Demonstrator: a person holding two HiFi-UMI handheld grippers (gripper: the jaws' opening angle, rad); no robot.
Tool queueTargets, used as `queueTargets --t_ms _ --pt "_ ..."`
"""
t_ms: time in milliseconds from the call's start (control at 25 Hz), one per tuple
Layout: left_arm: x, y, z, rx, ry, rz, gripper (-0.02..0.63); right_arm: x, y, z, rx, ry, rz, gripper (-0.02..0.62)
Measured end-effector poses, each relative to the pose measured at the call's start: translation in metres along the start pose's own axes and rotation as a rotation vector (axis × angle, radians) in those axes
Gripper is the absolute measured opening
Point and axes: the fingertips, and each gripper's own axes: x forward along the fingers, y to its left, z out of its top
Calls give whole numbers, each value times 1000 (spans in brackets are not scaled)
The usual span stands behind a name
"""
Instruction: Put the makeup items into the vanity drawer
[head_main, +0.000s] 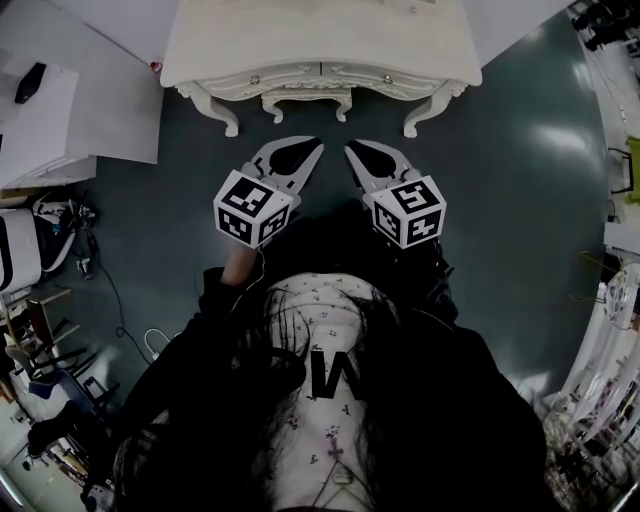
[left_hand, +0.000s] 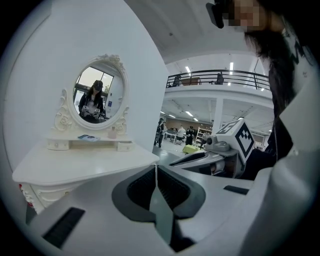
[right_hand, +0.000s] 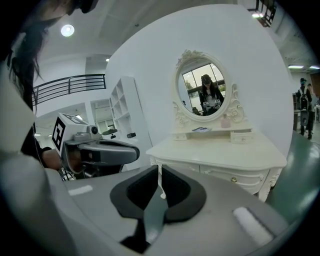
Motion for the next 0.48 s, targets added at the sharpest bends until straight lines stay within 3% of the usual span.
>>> queueTargets --t_ms 480 --pt "-10 -1 0 15 -17 -30 0 4 13 -1 -36 2 -13 23"
